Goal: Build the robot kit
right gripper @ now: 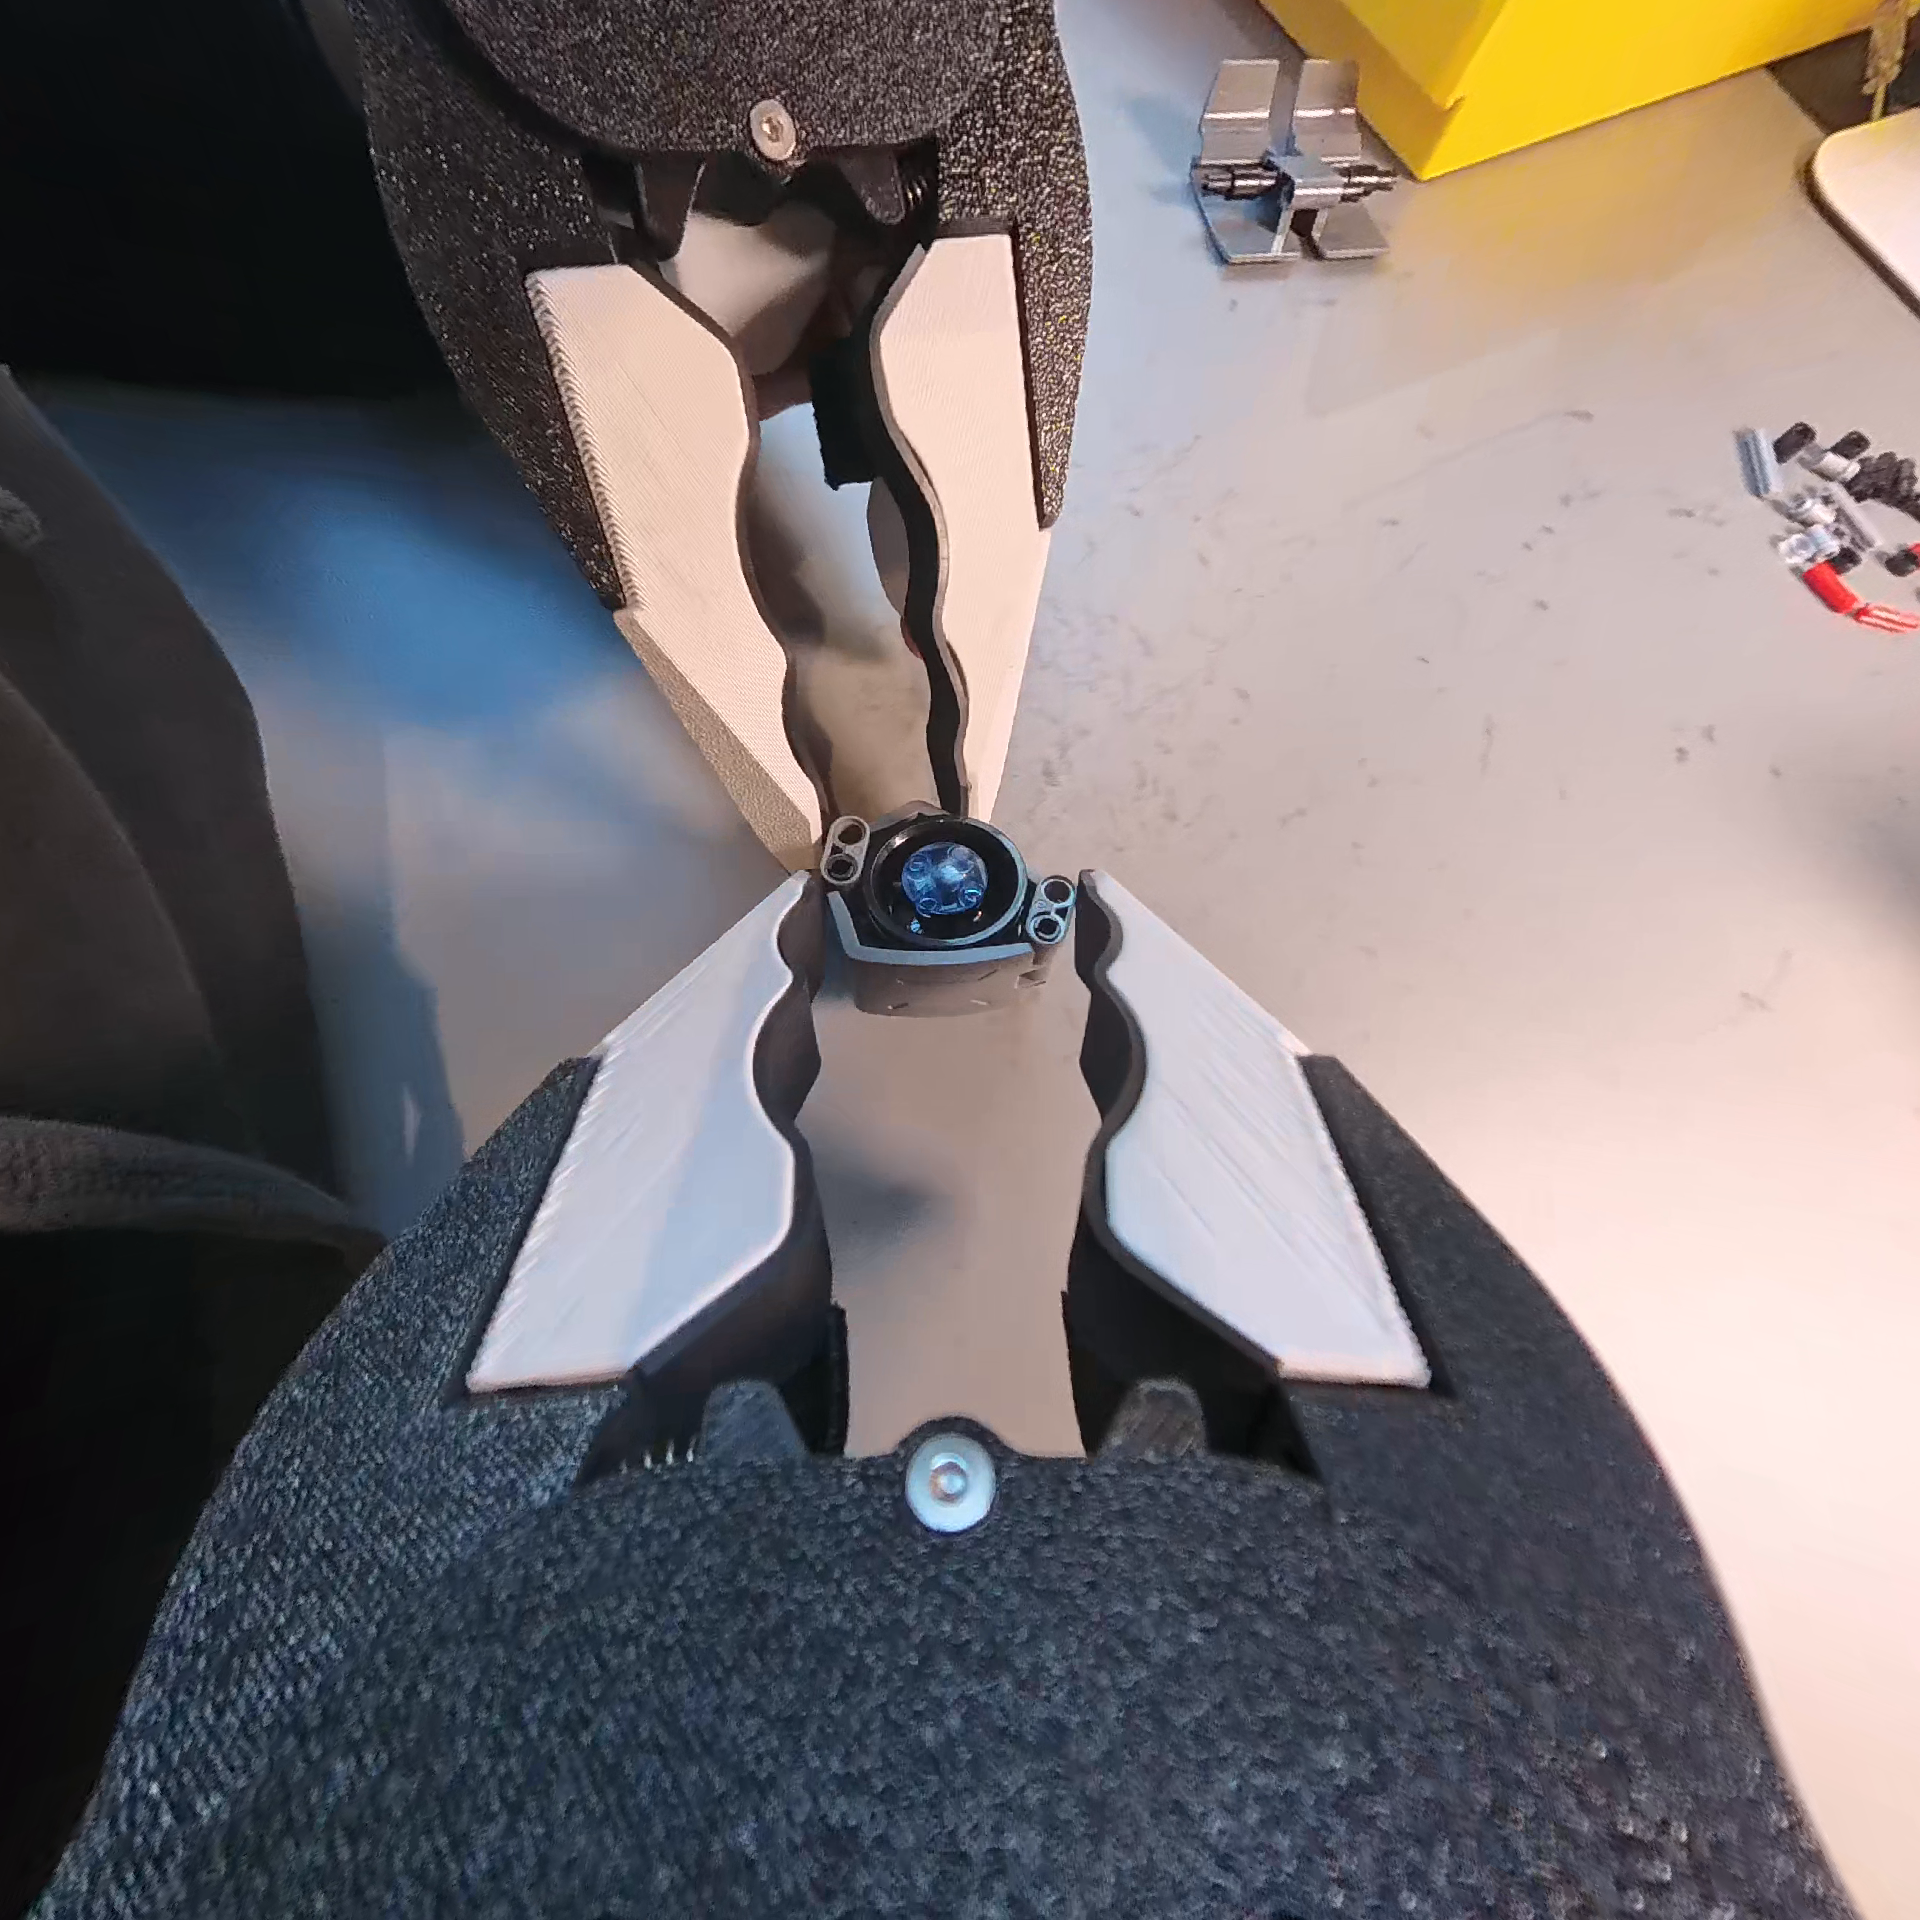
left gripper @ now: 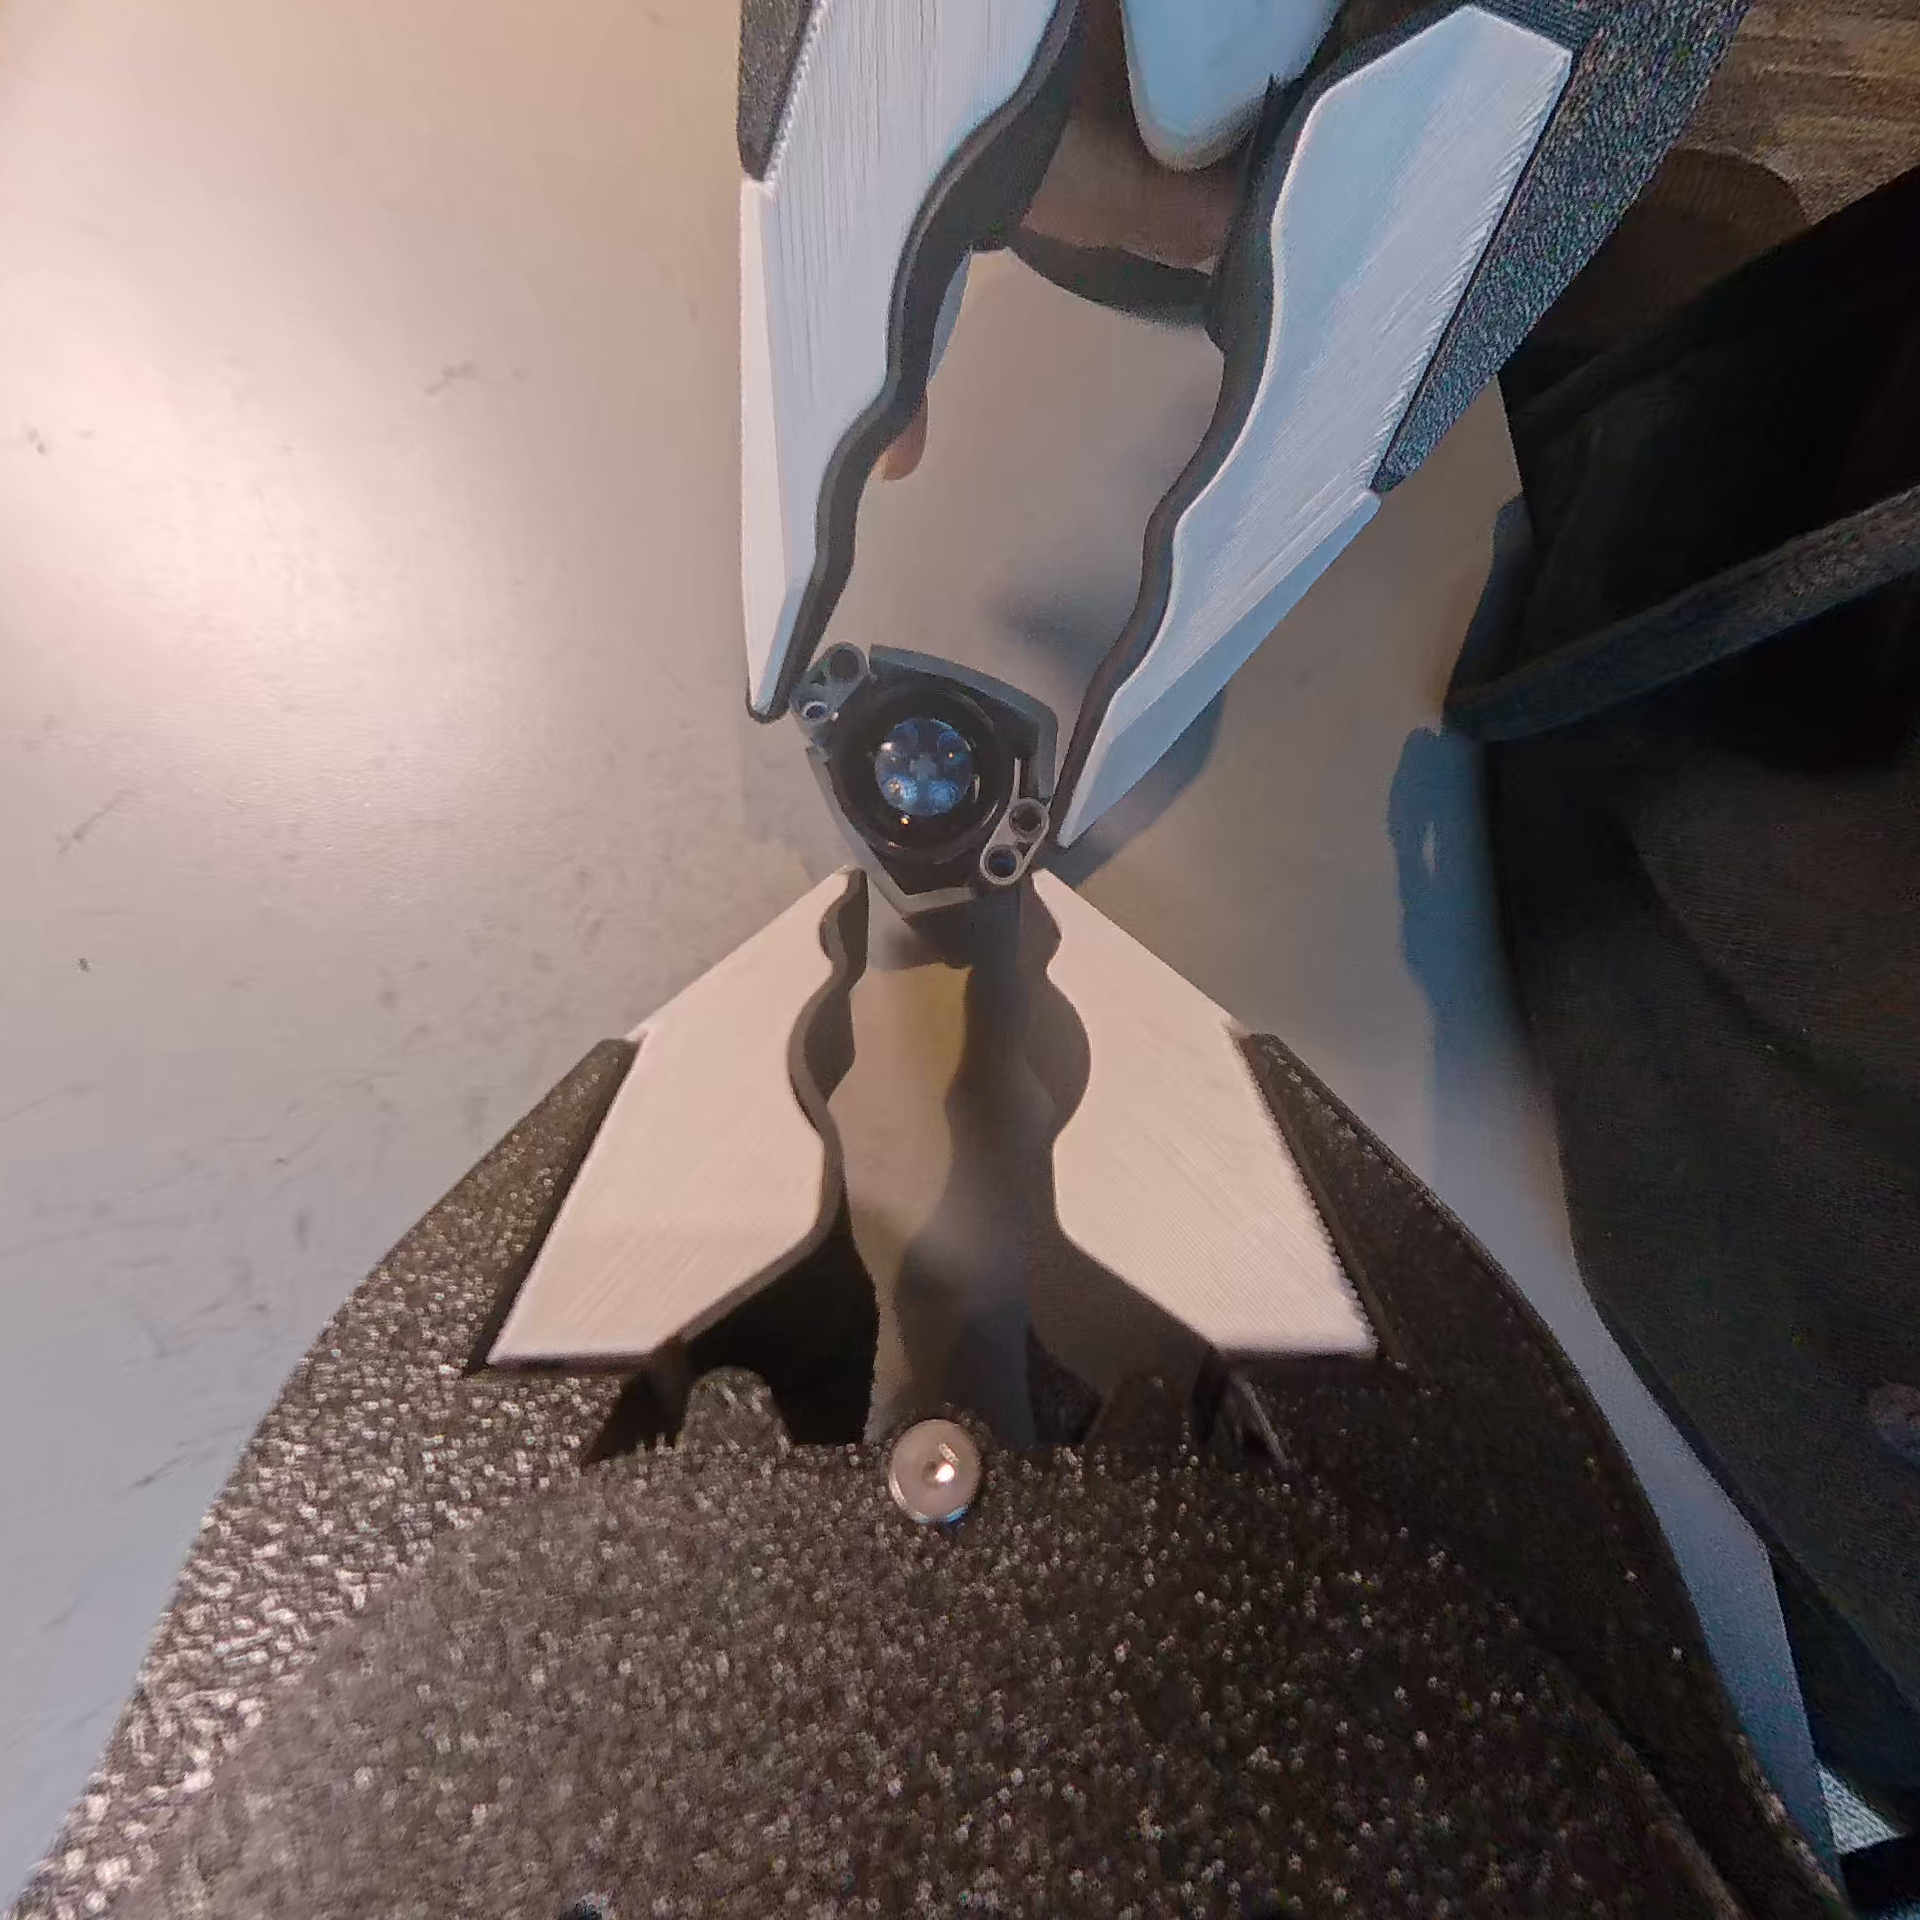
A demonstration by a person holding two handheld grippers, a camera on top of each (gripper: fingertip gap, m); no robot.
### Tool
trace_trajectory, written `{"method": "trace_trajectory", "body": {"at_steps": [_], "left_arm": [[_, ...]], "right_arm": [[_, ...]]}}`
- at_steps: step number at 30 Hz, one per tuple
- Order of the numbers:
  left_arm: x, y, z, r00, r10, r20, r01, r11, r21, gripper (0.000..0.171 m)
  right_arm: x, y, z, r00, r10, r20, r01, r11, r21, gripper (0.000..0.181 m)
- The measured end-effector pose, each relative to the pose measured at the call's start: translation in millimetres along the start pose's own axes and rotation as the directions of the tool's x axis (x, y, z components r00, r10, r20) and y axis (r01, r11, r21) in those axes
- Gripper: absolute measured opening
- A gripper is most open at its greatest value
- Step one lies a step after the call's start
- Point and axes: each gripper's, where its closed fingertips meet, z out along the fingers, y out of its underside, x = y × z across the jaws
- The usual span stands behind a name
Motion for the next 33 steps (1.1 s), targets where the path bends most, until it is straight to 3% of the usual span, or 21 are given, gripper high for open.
{"method": "trace_trajectory", "body": {"at_steps": [7,11,16,33], "left_arm": [[2.9,0.5,0.0,0.999,-0.012,-0.050,0.014,0.999,0.030,0.029],[10.1,-2.3,-4.2,0.979,-0.103,-0.179,0.117,0.991,0.070,0.044],[5.1,-8.4,-8.7,0.936,-0.242,-0.257,0.275,0.956,0.102,0.037],[2.8,-7.6,-7.3,0.910,-0.313,-0.271,0.343,0.937,0.068,0.034]], "right_arm": [[-3.2,5.2,2.7,0.999,0.044,0.010,-0.044,0.999,-0.009,0.048],[-3.3,5.2,3.1,0.998,0.056,0.020,-0.056,0.998,-0.003,0.048],[-2.8,4.5,4.2,0.998,0.049,0.031,-0.049,0.999,-0.002,0.048],[-2.1,5.4,5.5,0.996,0.043,0.075,-0.043,0.999,-0.009,0.047]]}}
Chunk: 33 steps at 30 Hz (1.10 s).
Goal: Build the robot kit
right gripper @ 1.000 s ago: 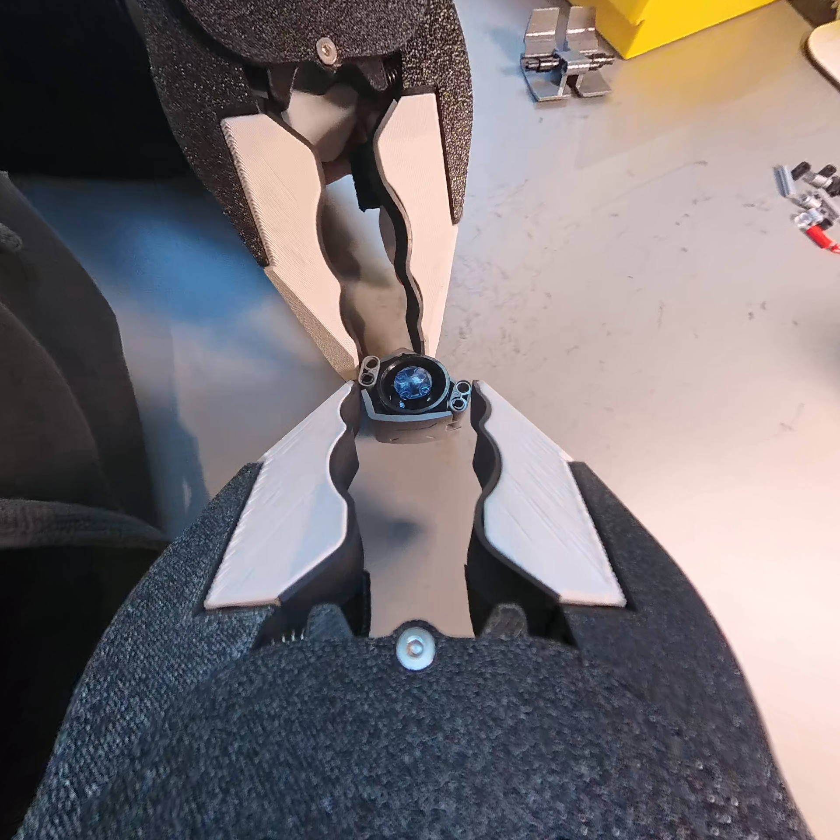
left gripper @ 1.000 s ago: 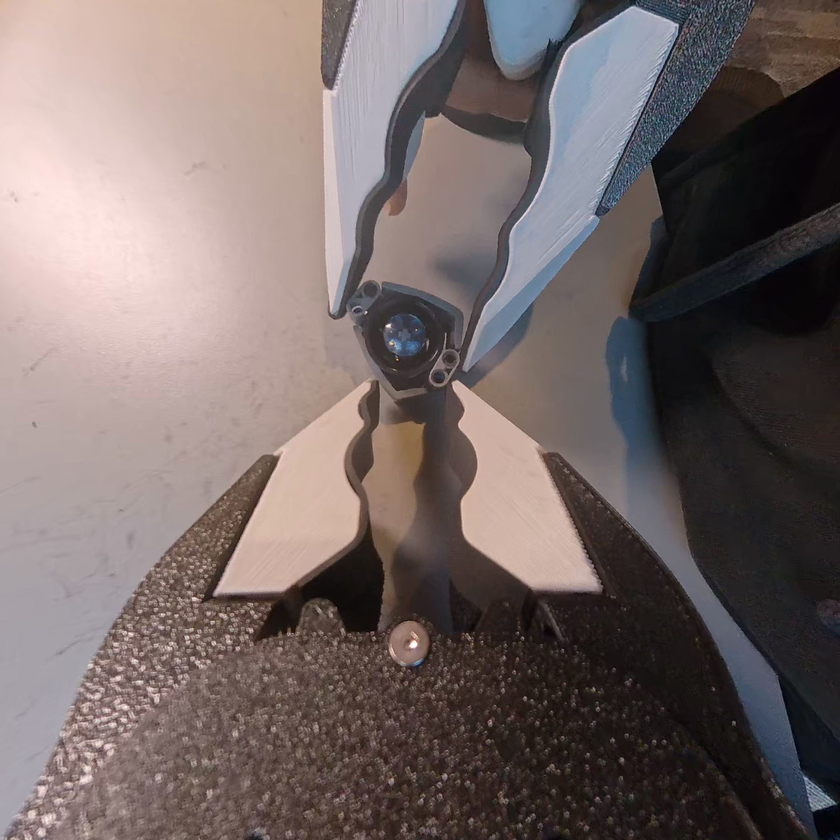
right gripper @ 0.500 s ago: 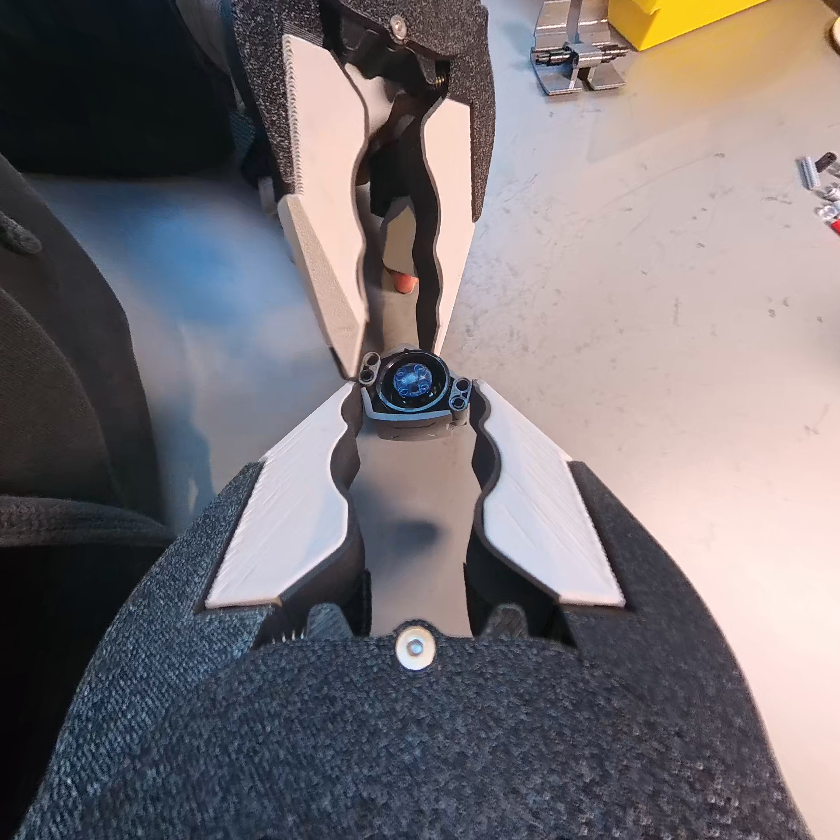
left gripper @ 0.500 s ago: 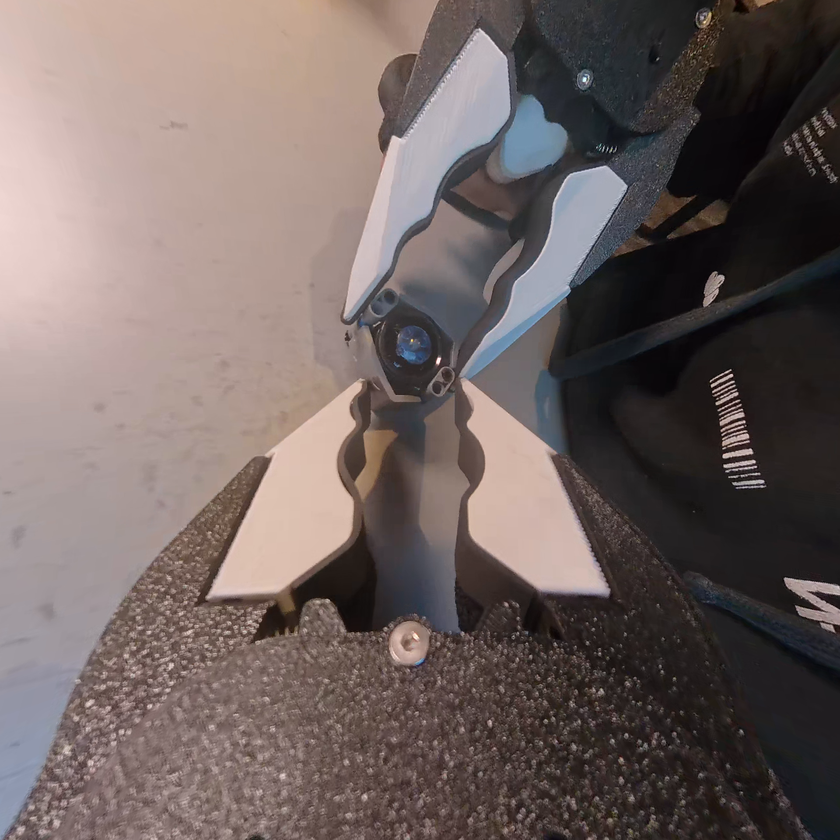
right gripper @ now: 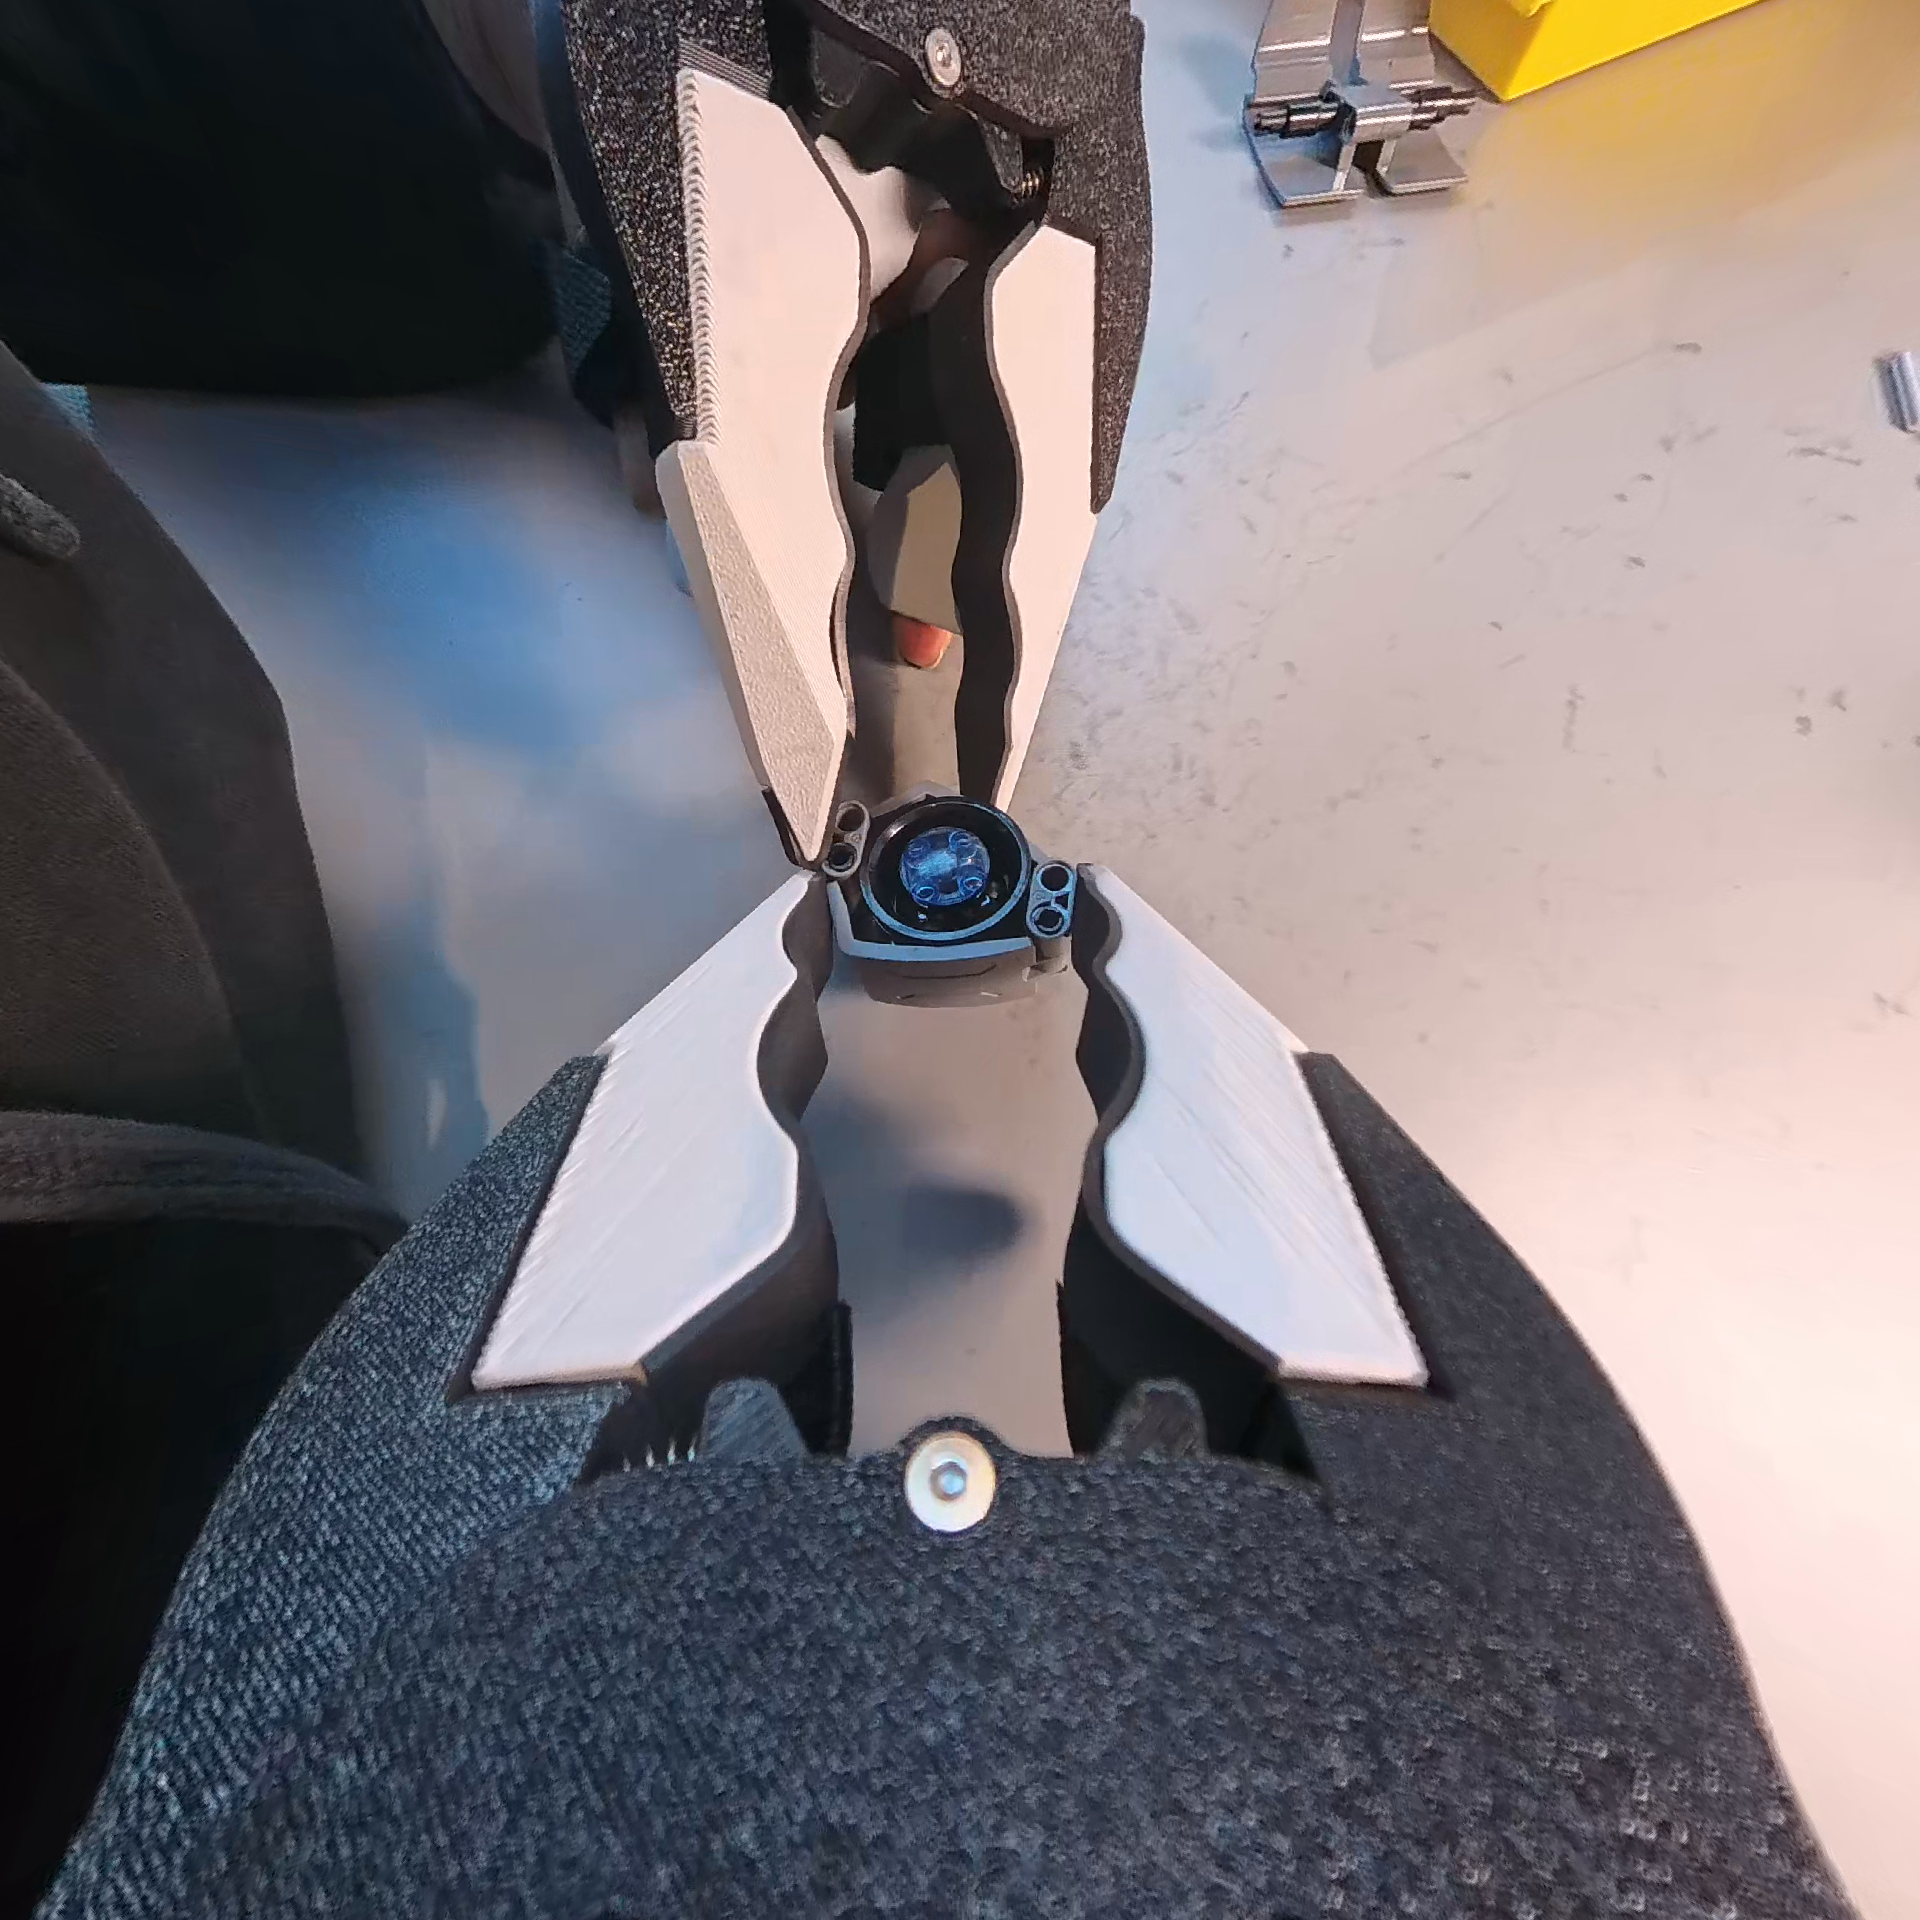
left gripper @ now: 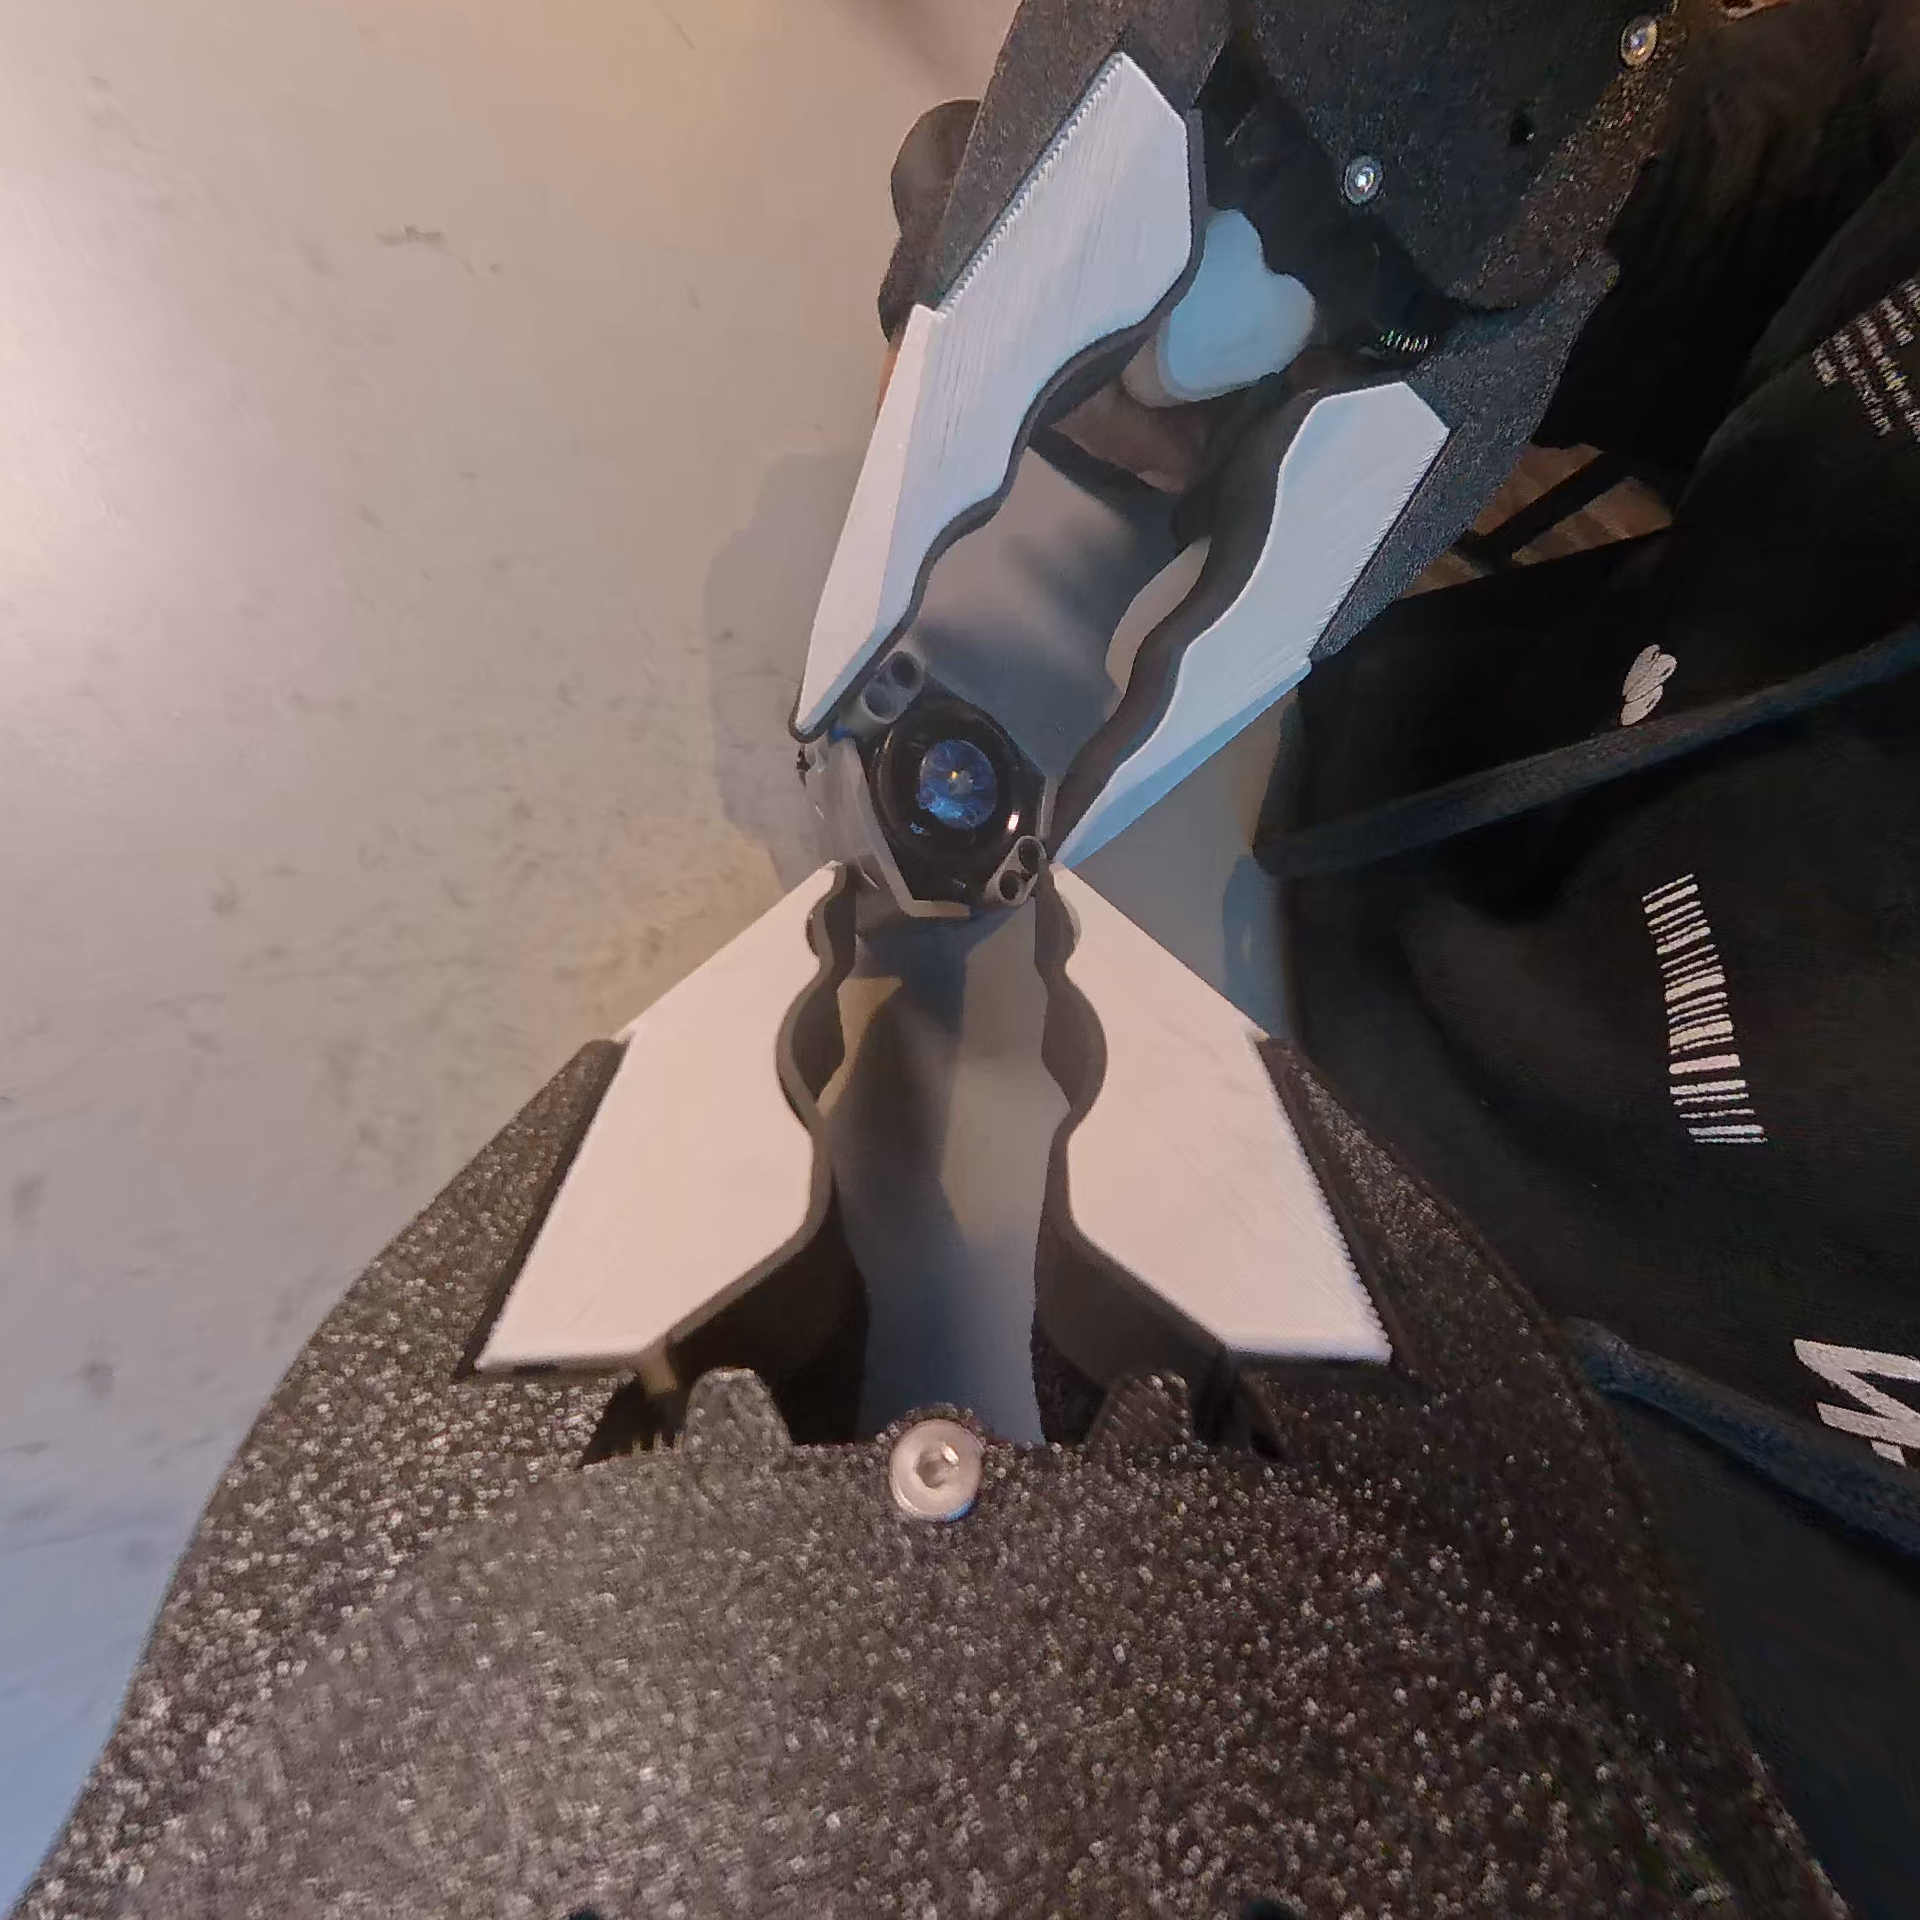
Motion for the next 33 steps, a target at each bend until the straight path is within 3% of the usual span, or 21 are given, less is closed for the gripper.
{"method": "trace_trajectory", "body": {"at_steps": [7,9,12,15,17,22,33], "left_arm": [[0.1,-1.0,-1.1,0.999,-0.038,-0.022,0.037,0.999,-0.002,0.034],[0.1,-1.2,-1.3,0.999,-0.037,-0.019,0.037,0.999,-0.003,0.034],[0.3,-0.9,-1.0,1.000,-0.020,-0.003,0.020,1.000,-0.010,0.034],[0.5,-0.8,-0.7,1.000,-0.011,0.008,0.011,1.000,-0.016,0.034],[0.6,-0.6,-0.3,1.000,-0.002,0.019,0.002,1.000,-0.020,0.034],[0.7,-0.6,0.3,0.999,0.007,0.041,-0.006,1.000,-0.024,0.034],[0.5,-1.6,0.1,0.999,-0.004,0.041,0.004,1.000,0.000,0.033]], "right_arm": [[0.5,-0.2,1.7,0.998,0.045,0.043,-0.045,0.999,0.002,0.048],[-1.6,2.1,2.9,0.998,0.034,0.052,-0.033,0.999,-0.014,0.062],[-1.0,-3.2,-4.0,0.999,0.019,0.045,-0.020,1.000,0.011,0.063],[2.9,-12.7,-15.6,0.998,0.050,0.043,-0.052,0.998,0.040,0.046],[6.5,-12.9,-18.8,0.997,0.073,0.030,-0.073,0.997,0.012,0.026],[19.9,-10.4,-16.2,0.993,0.118,-0.009,-0.118,0.991,-0.058,0.000],[22.8,-8.0,-9.0,0.998,0.066,0.000,-0.065,0.986,-0.151,0.000]]}}
